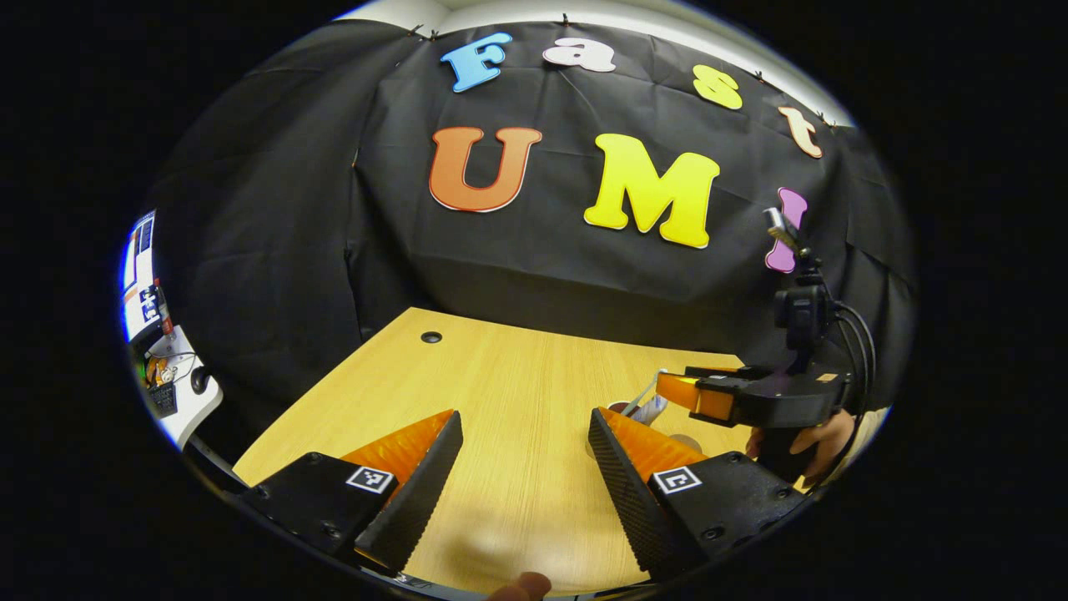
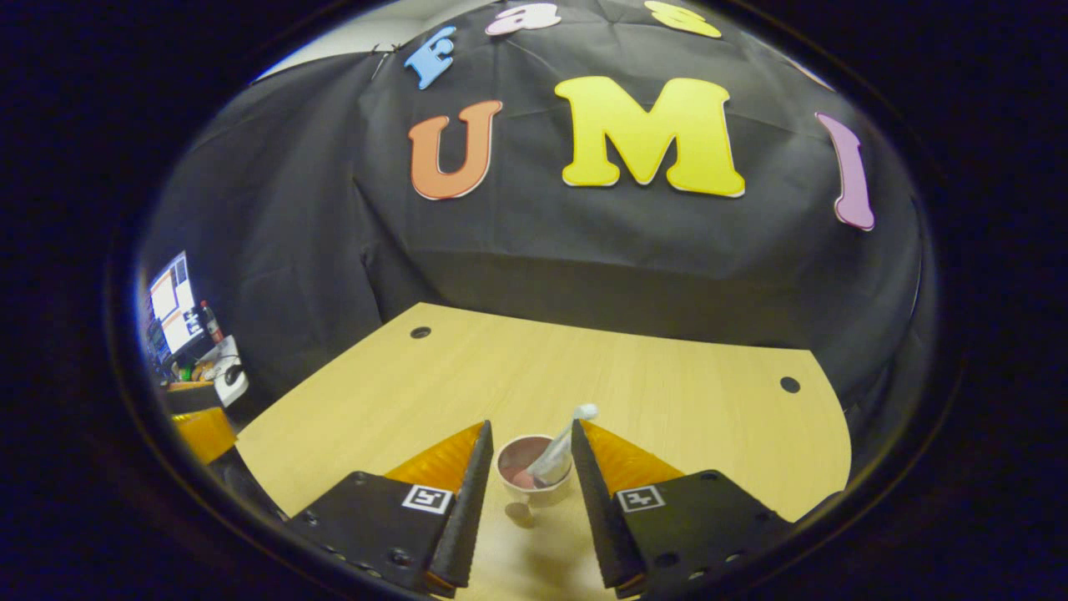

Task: Put the toothbrush and toothpaste on the desktop into the cup, then pick up the cup and place it on the coaster on the desktop.

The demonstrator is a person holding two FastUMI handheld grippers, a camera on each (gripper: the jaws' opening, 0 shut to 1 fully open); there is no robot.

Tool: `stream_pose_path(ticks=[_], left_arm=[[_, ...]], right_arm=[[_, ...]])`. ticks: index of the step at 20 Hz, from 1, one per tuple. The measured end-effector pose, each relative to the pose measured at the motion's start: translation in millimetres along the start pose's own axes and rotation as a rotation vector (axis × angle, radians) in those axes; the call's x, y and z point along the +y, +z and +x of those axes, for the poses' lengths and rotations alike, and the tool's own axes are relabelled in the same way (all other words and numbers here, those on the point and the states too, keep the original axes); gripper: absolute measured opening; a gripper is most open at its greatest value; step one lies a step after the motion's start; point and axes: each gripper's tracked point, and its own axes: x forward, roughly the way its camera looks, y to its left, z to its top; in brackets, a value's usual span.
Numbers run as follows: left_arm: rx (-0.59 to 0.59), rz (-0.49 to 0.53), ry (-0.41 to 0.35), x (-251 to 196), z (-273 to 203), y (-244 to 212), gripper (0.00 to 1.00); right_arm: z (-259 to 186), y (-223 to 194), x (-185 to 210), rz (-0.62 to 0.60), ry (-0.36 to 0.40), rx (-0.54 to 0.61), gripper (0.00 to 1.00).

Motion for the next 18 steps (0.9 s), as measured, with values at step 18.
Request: stream_pose_path(ticks=[18], left_arm=[[0.378,0.013,-0.127,-117.1,112.8,-69.3,0.98]], right_arm=[[-160.6,-2.6,-173.3,0.092,-0.194,-0.080,0.93]])
